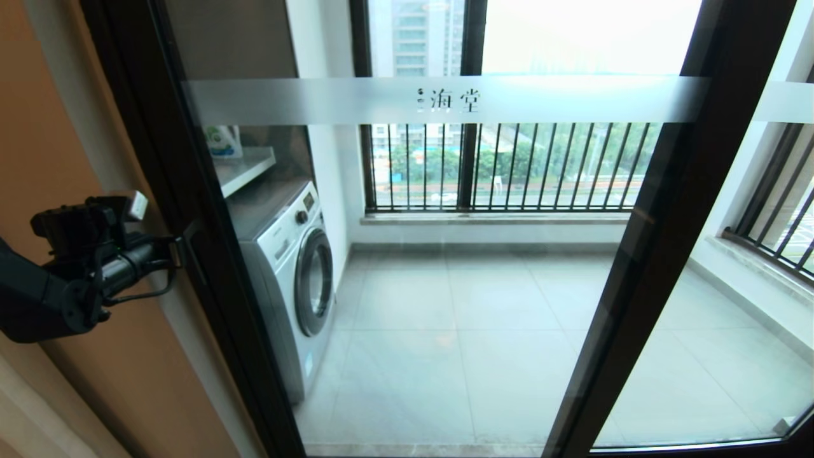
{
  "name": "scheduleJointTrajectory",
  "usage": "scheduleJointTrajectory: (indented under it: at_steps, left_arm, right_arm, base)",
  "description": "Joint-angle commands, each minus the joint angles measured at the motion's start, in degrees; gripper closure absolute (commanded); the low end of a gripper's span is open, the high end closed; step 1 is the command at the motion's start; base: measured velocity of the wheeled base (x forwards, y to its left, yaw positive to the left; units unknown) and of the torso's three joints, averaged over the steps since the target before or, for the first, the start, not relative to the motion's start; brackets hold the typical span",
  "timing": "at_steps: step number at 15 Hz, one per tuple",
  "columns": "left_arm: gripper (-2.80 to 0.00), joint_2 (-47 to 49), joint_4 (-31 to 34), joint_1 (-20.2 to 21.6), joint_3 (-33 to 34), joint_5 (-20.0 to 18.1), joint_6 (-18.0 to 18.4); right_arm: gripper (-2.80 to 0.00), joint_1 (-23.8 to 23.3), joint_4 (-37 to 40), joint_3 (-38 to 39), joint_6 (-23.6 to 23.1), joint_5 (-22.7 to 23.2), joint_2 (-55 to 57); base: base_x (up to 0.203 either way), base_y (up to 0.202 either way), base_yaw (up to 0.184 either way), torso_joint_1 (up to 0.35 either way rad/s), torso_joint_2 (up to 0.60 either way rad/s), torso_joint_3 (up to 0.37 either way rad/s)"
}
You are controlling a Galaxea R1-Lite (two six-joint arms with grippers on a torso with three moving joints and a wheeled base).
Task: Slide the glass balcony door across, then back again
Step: Open the slid door
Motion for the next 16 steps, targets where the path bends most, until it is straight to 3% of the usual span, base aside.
scheduleJointTrajectory:
  at_steps: [1,16]
  left_arm:
    - [0.00,-0.67,-0.26,-2.04,-0.01,0.11,0.03]
    - [0.00,-1.81,-0.25,-6.29,0.16,2.13,-2.20]
  right_arm:
    - [0.00,0.00,-0.03,0.70,0.02,0.00,-0.04]
    - [0.00,0.00,-0.03,0.70,0.02,0.00,0.05]
  base:
    - [0.000,0.000,0.000,0.000,0.00,0.000]
    - [0.000,0.000,0.000,0.000,0.00,0.000]
